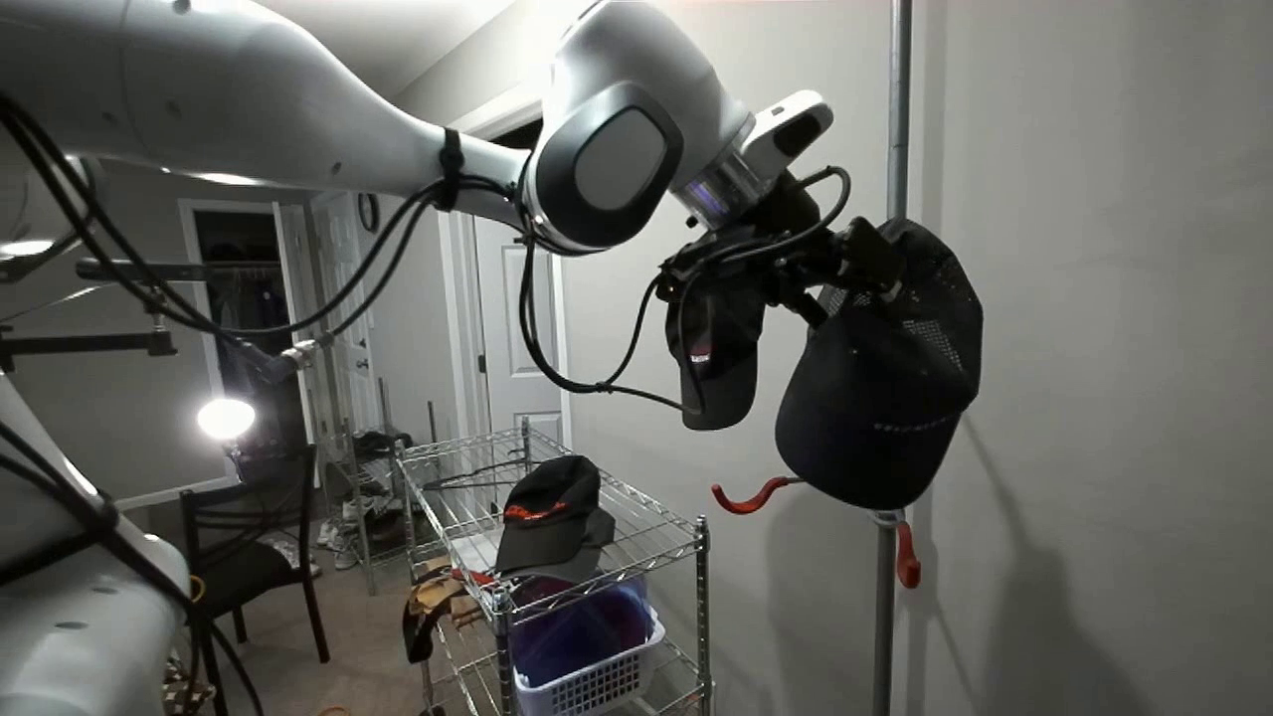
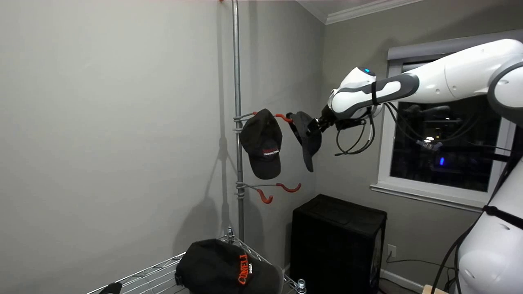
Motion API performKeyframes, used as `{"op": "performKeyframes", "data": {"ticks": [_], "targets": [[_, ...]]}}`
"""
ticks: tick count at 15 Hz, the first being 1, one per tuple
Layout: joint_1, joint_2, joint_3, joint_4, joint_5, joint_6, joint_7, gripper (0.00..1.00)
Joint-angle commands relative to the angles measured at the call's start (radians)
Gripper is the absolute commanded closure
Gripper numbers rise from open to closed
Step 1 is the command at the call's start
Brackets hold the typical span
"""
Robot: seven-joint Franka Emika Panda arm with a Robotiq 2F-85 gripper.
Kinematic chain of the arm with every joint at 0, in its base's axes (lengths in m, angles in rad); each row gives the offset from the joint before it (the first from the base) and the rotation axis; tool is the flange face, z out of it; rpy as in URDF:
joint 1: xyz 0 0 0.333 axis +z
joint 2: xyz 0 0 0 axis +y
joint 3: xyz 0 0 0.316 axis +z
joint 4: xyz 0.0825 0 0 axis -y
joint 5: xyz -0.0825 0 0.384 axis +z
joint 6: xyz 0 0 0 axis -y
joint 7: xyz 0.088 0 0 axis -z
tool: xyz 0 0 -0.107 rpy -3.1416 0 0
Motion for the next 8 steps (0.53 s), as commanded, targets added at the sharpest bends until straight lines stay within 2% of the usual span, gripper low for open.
{"op": "performKeyframes", "data": {"ticks": [1, 8], "targets": [[-0.001, 0.068, 0.000, 0.052, 0.037, 0.023, -0.044, 0.00], [0.004, 0.084, 0.003, 0.064, 0.057, 0.063, -0.079, 0.00]]}}
